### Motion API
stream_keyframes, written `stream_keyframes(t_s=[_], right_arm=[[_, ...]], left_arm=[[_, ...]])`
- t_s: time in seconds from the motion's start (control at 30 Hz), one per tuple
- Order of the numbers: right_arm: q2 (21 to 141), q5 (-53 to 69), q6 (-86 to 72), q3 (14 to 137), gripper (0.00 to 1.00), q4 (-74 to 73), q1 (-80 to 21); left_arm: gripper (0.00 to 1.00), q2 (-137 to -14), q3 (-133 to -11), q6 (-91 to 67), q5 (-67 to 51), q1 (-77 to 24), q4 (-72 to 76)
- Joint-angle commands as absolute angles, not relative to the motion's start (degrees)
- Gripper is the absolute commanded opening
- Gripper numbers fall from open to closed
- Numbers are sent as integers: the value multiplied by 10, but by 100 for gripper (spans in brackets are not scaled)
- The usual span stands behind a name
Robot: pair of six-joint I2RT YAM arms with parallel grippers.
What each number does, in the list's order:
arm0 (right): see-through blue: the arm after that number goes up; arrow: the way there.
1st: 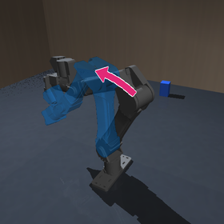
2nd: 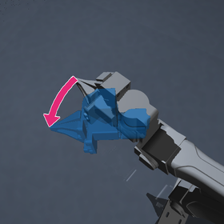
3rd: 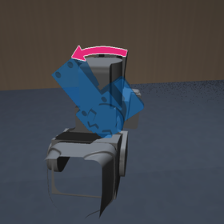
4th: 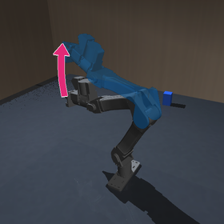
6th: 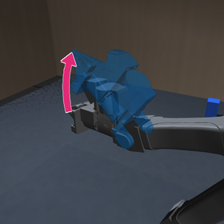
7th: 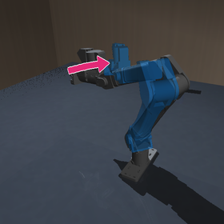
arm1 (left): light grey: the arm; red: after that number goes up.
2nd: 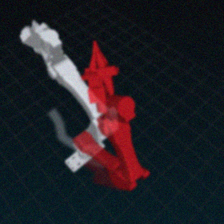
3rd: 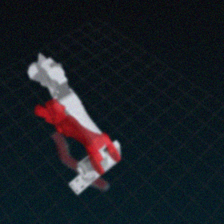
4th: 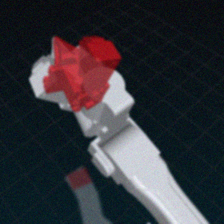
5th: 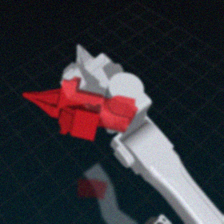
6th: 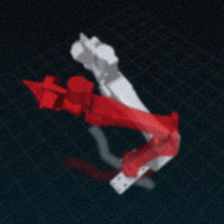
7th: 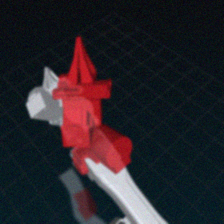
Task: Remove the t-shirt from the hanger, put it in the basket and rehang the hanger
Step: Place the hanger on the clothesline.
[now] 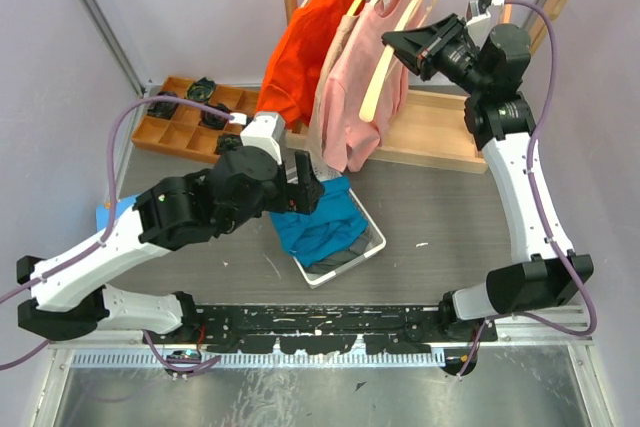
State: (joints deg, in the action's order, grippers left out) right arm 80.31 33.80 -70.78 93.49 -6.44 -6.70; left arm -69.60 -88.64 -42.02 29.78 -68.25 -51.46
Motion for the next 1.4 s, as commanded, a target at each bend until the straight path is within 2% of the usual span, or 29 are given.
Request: stream_keyframes(t_s=[0.0, 0.37, 1.37], right_arm=[[814, 361, -723, 989, 1, 12, -52], [853, 367, -733, 1025, 1, 23, -40], [880, 324, -802, 1018, 1, 9, -5]], left_arm=[[96, -696, -932, -325, 318, -681, -482], [96, -686, -968, -257, 352, -681, -400], [98, -683, -975, -235, 376, -680, -384]])
